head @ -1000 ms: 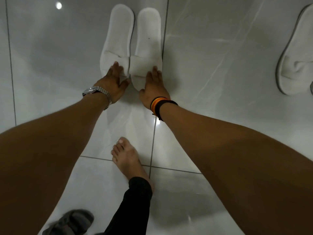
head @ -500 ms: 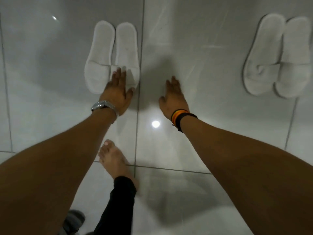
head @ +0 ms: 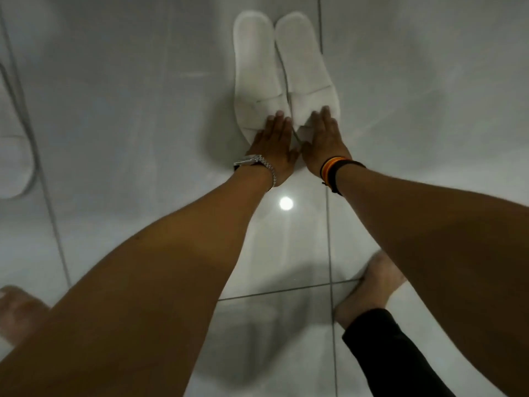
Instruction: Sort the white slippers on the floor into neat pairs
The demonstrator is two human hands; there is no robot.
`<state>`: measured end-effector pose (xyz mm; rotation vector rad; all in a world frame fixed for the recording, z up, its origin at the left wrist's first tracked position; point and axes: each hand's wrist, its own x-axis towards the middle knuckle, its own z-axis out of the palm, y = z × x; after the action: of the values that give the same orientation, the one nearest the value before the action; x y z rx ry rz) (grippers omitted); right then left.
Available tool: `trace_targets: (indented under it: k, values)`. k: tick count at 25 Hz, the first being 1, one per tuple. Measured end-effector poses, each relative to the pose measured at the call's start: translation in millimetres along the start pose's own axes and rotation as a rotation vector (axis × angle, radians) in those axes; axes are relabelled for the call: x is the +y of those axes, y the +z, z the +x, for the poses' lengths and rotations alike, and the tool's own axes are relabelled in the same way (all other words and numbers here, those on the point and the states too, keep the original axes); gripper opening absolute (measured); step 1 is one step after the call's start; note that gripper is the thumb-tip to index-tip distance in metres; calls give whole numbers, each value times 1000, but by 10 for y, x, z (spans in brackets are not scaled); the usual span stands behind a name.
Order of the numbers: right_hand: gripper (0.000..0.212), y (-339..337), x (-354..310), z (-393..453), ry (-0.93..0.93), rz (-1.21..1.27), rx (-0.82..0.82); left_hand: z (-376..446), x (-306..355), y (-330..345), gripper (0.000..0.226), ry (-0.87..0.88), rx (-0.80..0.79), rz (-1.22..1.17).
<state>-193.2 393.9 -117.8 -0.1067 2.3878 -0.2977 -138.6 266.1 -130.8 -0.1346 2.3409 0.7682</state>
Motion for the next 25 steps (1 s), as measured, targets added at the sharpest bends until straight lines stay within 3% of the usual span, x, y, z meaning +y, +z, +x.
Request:
trace_targets:
  k: [10, 20, 25]
  values:
    - [72, -707, 1400, 260, 75, 23, 94, 691, 1512, 290, 70, 12, -131, -50]
    - [72, -738, 1590, 226, 61, 61, 149, 709, 1534, 298, 70, 89, -151, 56]
    - [73, -616, 1383, -104, 70, 111, 227, 363, 1373, 118, 69, 104, 24, 3]
